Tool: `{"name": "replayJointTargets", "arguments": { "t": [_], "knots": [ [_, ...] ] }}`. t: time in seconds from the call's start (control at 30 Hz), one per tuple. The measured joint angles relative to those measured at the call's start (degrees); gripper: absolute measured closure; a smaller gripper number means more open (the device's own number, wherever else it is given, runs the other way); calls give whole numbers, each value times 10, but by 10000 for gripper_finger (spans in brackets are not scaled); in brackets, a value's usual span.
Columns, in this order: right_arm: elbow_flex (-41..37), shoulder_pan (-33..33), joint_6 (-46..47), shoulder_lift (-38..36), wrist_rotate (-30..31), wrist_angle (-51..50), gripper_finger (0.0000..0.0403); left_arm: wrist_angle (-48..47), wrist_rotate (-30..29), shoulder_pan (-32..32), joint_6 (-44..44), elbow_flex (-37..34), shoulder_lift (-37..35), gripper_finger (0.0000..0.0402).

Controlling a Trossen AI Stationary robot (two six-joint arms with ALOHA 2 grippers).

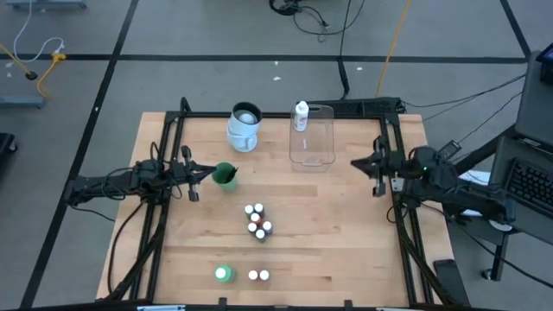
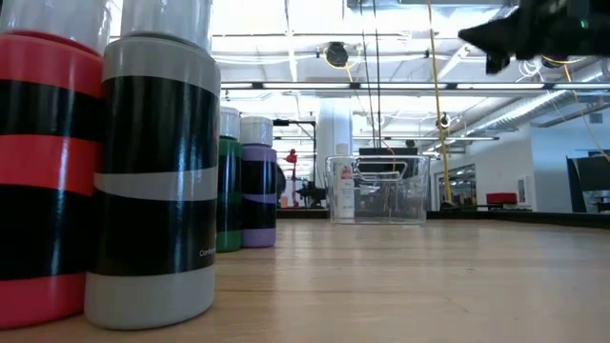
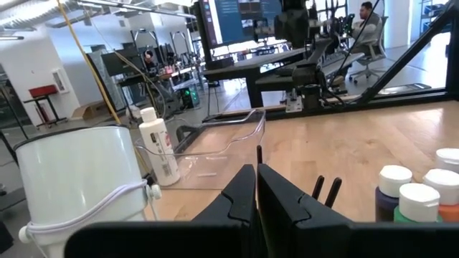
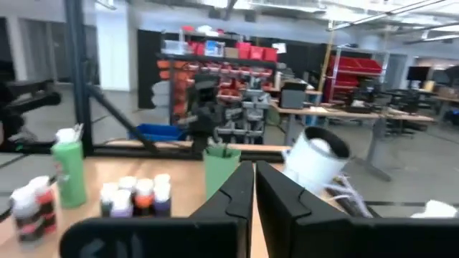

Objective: Pick & Place Paint Supplies
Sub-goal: Put the light green paint bottle into the transparent bin

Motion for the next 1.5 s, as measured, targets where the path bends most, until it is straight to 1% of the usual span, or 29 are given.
{"name": "replayJointTargets", "arguments": {
  "t": [0.1,0.23,0.33,0.5,0.7,0.77,0.97,1.13,1.33,1.4,1.5],
  "knots": [
    [-59,0,-4,-26,14,46,401,0,0,0,1,0,0,380],
    [-120,0,24,-36,11,168,401,0,0,0,-3,0,0,380],
    [-148,0,24,-34,13,187,402,0,2,0,-3,0,0,380],
    [-155,0,-1,-29,13,144,402,0,4,0,-15,0,0,380],
    [-156,0,-16,-22,13,147,402,0,-1,0,-16,0,0,380],
    [-156,0,-25,-18,13,140,402,0,-10,0,-26,0,0,380],
    [-157,0,-57,-7,13,162,399,3,-21,0,-63,0,0,380],
    [-158,0,-48,-7,13,156,399,21,-70,0,-129,0,0,380],
    [-177,0,-42,-7,11,154,399,12,-72,-1,-174,0,0,380],
    [-178,0,-31,-7,10,139,399,13,-69,-1,-192,0,0,380],
    [-178,-1,-25,-5,-19,131,399,23,-69,-1,-196,0,0,380]
  ]
}}
